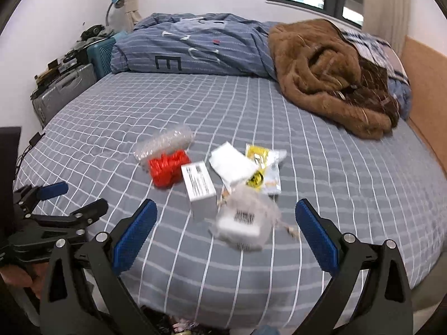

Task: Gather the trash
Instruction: 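Move both open tools back up over the bed toward the remaining trash, then grasp the bubble-wrap roll with the left tool while the right tool grasps the white box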

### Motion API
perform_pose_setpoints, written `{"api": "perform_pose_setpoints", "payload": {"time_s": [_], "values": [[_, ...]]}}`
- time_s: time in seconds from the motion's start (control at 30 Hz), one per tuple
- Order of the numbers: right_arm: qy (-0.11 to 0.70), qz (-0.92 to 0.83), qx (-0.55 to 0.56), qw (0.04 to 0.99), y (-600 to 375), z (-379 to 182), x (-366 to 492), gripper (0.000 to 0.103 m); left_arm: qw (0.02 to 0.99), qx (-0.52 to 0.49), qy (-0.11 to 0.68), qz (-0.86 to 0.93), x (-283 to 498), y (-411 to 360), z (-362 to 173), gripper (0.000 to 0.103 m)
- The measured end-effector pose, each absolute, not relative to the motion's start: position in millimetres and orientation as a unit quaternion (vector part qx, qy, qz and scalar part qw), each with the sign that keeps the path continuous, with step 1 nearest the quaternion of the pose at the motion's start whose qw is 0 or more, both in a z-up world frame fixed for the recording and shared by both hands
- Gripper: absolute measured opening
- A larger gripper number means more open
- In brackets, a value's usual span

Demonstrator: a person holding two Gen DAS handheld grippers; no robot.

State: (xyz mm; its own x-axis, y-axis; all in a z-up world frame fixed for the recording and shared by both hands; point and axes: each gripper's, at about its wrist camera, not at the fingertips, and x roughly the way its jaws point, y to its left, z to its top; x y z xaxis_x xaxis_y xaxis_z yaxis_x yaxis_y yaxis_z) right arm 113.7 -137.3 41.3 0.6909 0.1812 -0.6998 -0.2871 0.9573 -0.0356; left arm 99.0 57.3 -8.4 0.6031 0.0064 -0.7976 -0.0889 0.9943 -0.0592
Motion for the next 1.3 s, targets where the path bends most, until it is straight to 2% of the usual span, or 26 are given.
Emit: {"api": "perform_pose_setpoints", "payload": {"time_s": [0.6,0.87,1.1,1.3], "values": [[0.391,0.139,-0.049,0.909,-129,-43,185,0.094,0.903,-0.061,0.424,0.036,222,86,-47,0.097],[0.401,0.175,-0.044,0.898,-114,-53,191,0.085,0.889,-0.030,0.456,0.020,263,80,-75,0.096],[0.420,0.193,-0.036,0.886,-110,-66,196,0.072,0.883,-0.036,0.468,0.021,276,83,-92,0.093],[0.435,0.207,-0.037,0.876,-105,-75,200,0.059,0.878,-0.050,0.475,0.024,282,89,-101,0.082]]}}
